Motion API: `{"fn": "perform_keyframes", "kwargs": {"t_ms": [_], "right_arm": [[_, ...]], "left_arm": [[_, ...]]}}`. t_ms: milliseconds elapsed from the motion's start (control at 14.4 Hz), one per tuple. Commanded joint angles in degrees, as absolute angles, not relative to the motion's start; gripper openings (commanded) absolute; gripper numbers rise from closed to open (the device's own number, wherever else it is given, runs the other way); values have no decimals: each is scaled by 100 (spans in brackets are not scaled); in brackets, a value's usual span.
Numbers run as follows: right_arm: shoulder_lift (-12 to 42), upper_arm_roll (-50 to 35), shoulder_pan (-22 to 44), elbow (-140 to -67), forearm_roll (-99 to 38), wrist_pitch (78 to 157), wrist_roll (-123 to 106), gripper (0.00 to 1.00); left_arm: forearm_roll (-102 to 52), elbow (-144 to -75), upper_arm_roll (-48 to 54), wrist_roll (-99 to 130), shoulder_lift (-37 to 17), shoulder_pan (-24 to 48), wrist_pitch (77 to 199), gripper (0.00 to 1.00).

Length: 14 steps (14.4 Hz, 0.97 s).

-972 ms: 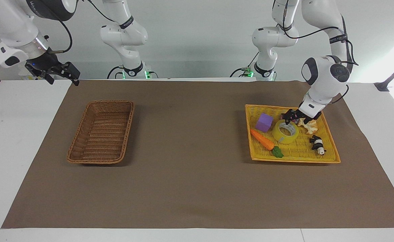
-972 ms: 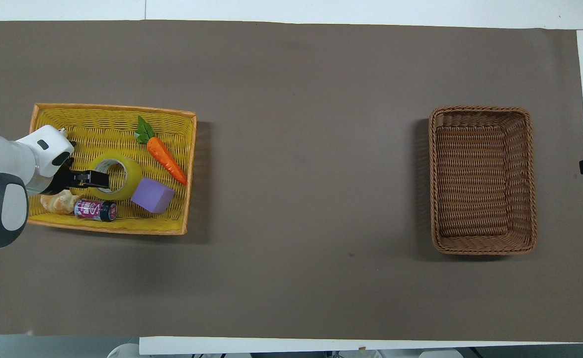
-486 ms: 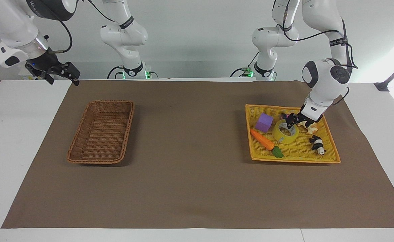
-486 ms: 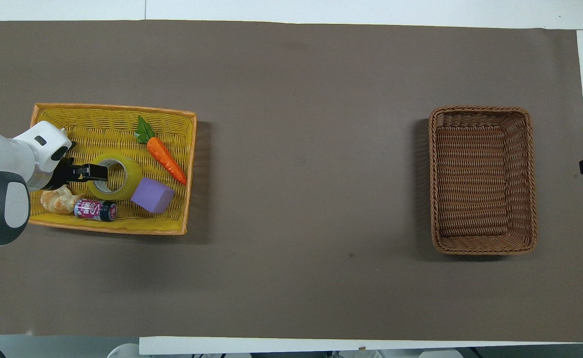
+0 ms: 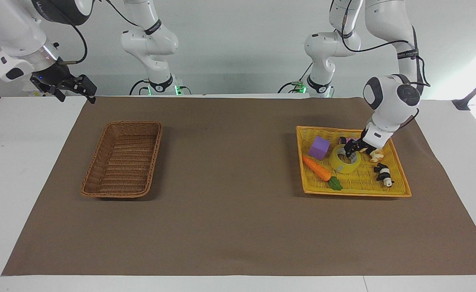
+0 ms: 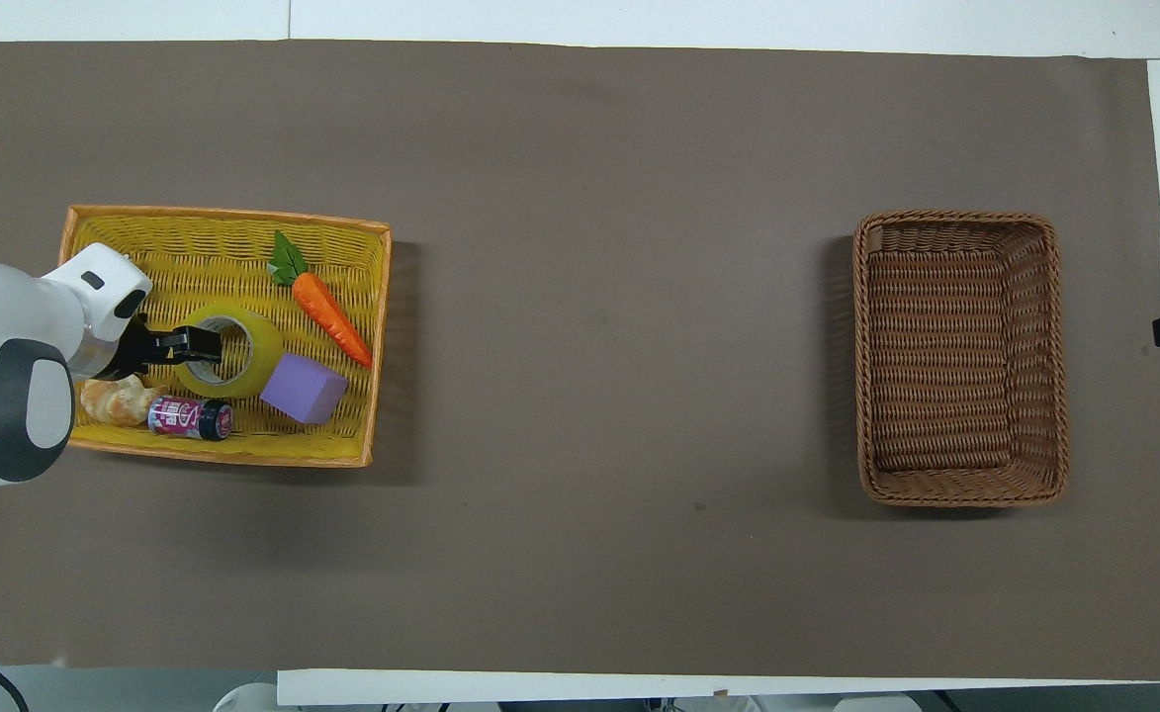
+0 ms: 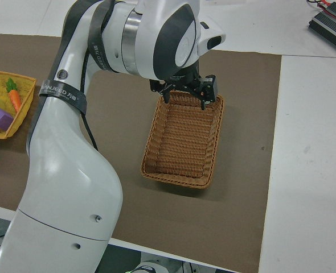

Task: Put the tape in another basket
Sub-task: 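Reach the left gripper down into the yellow basket onto the tape roll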

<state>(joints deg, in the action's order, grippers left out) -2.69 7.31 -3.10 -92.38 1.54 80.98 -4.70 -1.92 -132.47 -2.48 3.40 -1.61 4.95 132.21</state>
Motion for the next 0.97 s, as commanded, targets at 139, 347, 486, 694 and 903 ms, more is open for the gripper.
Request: {"fn": "perform_keyframes", "kwargs": {"t_ms": [139,347,486,694,903], "right_arm": [[-369,738,-308,-9316,158,8095,-571,100],[-369,730,-308,-9316,158,8095,-571,100],[-369,729,-308,-9316,158,8095,-571,100],[-369,729,-316,-9316,158,8095,-571,100],[-369,738,-308,-9316,158,8095,-571,100]], "left_arm": [[-149,-13307,-255,545,-290,554,13518,48],[-149,-13315,-255,536,-281,527,13526,10],[-149,-13298,-255,536,-290,554,13526,0],[-149,-12852,-255,536,-369,580,13133,0],[-149,-11878,-255,519,-378,580,12132,0]]}}
